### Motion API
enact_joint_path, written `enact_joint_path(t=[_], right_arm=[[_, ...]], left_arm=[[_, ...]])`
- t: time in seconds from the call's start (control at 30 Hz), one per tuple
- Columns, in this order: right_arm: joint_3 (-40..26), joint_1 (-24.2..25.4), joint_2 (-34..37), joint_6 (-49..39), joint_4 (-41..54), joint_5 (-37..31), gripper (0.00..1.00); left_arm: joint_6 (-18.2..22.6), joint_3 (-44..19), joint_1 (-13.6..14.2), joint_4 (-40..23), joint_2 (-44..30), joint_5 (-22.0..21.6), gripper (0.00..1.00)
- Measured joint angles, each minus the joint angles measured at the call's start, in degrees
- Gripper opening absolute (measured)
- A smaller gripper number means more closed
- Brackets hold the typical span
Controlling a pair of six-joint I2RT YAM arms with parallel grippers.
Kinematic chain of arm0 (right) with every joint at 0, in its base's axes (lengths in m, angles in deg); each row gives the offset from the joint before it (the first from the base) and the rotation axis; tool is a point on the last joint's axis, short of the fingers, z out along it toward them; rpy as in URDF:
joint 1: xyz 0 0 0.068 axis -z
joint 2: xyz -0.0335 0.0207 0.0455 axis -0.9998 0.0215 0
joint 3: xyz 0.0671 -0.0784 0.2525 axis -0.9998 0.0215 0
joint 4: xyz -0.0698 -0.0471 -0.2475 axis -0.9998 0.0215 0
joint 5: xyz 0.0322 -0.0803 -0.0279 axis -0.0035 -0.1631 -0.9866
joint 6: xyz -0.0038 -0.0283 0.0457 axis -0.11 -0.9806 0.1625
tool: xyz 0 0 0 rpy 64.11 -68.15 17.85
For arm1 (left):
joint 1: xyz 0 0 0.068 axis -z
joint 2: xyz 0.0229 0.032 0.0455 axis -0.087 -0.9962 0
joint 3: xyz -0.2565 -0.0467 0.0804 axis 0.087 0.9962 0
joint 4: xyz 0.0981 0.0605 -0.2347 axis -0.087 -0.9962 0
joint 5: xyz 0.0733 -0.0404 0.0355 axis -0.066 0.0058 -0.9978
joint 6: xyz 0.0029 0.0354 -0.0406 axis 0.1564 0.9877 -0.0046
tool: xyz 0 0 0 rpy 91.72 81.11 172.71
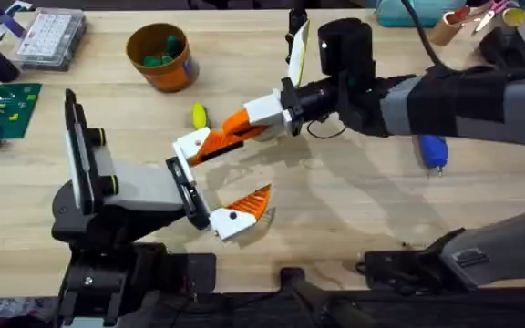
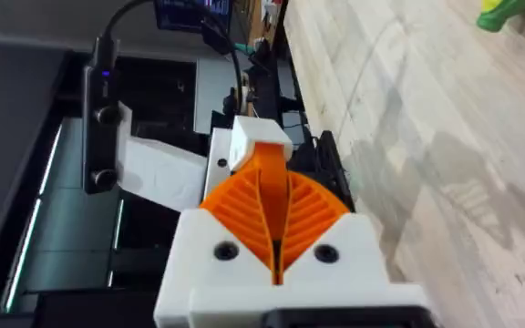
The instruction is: Pick up the gripper from the table and insert it into the empty holder that is missing its gripper. Then pick up a screw, insert it into the mounting hole, and use the screwdriver to tighten it. Finally, clean up the table by picking up the vegetable and placing it into the bucket.
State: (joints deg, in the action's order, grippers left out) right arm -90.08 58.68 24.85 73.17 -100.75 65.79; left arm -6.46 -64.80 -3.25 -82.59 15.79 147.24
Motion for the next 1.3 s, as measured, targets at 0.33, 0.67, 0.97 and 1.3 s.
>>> enact_joint_path(t=[0.33,0.67,0.97,1.3], right_arm=[[0.0,0.1,0.0,0.0,0.1,0.5,0.016],[0.0,0.1,0.0,-0.1,0.1,1.2,0.848],[0.0,2.0,0.0,-0.2,0.2,4.3,0.994],[0.0,2.8,0.0,-0.8,0.9,8.4,0.976]], left_arm=[[0.0,0.0,0.0,0.0,0.0,0.0,0.988],[0.0,0.0,0.0,0.0,0.0,0.0,0.988],[0.0,0.0,0.0,0.0,0.0,0.0,0.988],[0.0,0.0,0.0,0.0,0.0,0.0,0.988]])
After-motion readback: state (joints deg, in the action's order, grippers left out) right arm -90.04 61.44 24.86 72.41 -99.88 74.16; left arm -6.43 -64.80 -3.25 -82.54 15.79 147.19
